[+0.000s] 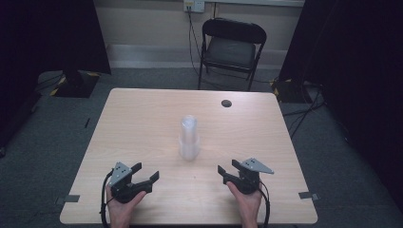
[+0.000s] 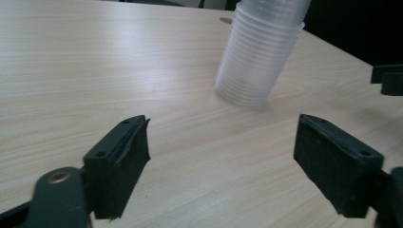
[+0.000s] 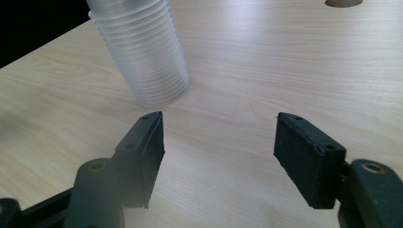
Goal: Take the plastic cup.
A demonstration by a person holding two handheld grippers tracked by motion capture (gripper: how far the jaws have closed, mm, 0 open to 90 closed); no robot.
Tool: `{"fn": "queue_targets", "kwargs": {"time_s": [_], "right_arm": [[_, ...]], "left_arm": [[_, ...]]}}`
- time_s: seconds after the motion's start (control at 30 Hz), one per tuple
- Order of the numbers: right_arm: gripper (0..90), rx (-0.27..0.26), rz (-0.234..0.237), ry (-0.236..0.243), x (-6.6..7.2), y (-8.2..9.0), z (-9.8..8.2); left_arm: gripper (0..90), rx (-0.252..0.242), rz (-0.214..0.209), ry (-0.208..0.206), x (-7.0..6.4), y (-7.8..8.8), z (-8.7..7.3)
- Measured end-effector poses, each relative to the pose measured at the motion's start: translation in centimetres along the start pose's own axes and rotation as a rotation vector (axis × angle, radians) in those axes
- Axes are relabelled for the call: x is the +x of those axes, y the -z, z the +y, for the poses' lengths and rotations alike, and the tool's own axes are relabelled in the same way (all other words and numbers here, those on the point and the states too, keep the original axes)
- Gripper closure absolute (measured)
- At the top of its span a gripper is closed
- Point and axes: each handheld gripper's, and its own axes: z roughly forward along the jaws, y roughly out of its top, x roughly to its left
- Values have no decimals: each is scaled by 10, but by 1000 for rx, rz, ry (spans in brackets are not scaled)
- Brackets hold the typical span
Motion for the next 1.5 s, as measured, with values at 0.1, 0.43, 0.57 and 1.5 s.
{"fn": "queue_targets", "kwargs": {"time_s": [0.1, 0.43, 0.57, 1.5], "right_arm": [[356, 8, 9, 3, 3, 0, -1], [365, -4, 61, 7, 9, -2, 3], [382, -18, 77, 15, 11, 0, 6], [404, -52, 197, 126, 38, -13, 44]], "left_arm": [[178, 7, -1, -5, 1, 0, 1], [169, 5, -20, -1, 2, -1, 2], [190, 4, -28, -7, 1, -1, 2], [209, 9, -41, -37, -4, 0, 2]]}}
